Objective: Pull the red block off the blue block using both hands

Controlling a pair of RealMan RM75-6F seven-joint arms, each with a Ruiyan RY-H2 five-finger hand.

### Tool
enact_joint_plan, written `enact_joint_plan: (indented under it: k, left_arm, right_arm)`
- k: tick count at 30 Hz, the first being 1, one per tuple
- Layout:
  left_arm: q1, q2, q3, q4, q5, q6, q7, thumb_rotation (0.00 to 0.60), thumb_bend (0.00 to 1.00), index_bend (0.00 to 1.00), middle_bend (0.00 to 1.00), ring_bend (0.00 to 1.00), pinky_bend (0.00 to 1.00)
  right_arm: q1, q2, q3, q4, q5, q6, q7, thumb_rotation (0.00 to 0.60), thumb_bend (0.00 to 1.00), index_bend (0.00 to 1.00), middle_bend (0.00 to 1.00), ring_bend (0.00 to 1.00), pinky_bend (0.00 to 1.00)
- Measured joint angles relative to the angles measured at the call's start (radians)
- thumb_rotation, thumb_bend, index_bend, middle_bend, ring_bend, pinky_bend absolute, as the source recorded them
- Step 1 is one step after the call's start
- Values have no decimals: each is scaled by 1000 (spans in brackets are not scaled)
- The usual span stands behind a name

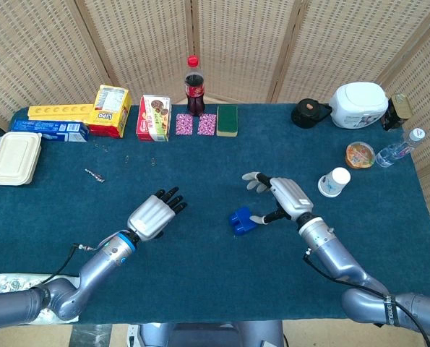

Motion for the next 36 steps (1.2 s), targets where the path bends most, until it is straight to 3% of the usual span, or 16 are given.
enact_joint_plan:
  k: [6,13,25,36]
  left_arm:
    - [9,23,-24,-49,-35,40,-1,600,63,204,231,102,294]
    - [93,144,-15,-122,-11,158,-103,600,81,203,231,102,294]
    - [290,325,76,-154,134,396,-320,600,84,204,231,102,294]
    - [464,420,145,-49,203,581,-502,600,84,203,231,102,294]
  right_arm:
    - [-11,3,-2,16,-25,14,3,600,215,231,347,385,324]
    - [-35,-3,-12,48,-48,58,-12,600,221,340,403,450,378]
    - [-91,-60,-58,117,-113,245,-222,600,235,421,462,500,417]
    - [-206,-43,-124,101,-168,389,-321,600,251,456,475,500,410]
